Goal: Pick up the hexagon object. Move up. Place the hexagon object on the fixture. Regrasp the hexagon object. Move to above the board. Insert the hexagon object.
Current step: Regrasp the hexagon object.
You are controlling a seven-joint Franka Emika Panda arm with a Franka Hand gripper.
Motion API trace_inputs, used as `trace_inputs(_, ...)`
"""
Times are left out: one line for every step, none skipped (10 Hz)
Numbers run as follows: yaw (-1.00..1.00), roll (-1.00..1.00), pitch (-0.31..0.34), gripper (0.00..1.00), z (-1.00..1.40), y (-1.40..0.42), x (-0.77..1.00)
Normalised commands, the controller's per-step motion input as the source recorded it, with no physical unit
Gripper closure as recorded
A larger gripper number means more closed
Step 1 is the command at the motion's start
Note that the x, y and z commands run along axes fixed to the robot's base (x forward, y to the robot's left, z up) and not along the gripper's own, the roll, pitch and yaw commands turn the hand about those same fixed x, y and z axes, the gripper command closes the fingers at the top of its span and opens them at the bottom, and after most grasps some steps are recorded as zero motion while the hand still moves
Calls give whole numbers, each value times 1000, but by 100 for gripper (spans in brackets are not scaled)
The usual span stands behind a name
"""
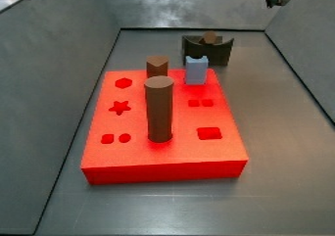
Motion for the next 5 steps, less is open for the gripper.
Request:
trace_inputs(228,180,47,0,-19,-49,192)
trace_inputs(219,173,31,0,-22,-56,183)
trace_inputs(191,167,14,0,-22,-52,168)
trace_inputs(196,189,-53,0,-1000,67,64)
trace_inputs(158,191,-62,0,-1000,66,67)
